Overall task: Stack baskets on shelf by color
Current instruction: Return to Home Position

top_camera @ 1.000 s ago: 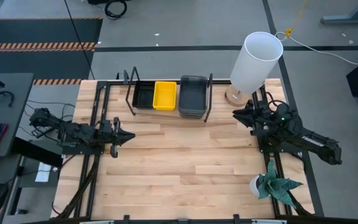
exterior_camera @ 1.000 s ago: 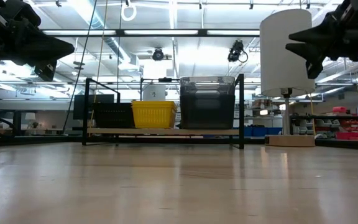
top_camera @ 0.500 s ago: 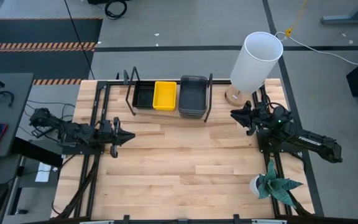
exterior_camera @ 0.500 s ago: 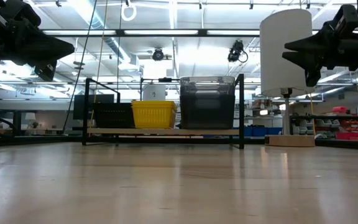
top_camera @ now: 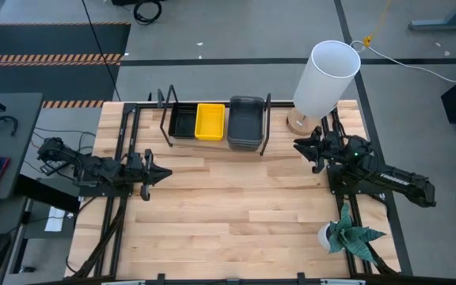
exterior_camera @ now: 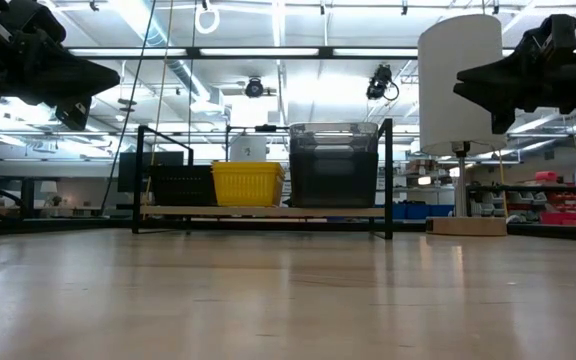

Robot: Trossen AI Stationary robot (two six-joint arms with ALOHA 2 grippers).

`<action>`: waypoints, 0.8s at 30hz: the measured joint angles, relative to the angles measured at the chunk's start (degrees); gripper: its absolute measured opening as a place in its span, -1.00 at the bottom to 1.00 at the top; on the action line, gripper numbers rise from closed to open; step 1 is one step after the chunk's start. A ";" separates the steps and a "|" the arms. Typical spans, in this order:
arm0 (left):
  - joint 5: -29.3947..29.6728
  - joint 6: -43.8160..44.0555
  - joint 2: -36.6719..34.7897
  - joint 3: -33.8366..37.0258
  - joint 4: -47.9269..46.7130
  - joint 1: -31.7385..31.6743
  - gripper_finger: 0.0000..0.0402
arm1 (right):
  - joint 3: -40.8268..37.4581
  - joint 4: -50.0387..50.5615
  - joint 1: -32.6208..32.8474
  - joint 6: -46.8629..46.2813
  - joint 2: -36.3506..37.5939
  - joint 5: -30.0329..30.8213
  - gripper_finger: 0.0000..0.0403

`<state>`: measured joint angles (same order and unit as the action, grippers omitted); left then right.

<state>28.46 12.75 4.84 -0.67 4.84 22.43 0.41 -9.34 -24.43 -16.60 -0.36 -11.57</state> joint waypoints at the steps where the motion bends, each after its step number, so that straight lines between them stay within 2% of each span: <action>1: -0.01 -0.02 0.02 0.00 0.00 0.01 -0.83 | 0.02 0.00 0.00 0.00 0.00 -0.02 -0.43; 24: -0.01 -0.01 0.02 0.00 0.00 -0.01 -0.84 | 0.06 0.00 0.00 0.07 0.00 -0.06 -0.43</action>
<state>28.45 12.75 4.86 -0.67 4.84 22.41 0.47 -9.34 -24.43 -16.53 -0.36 -11.64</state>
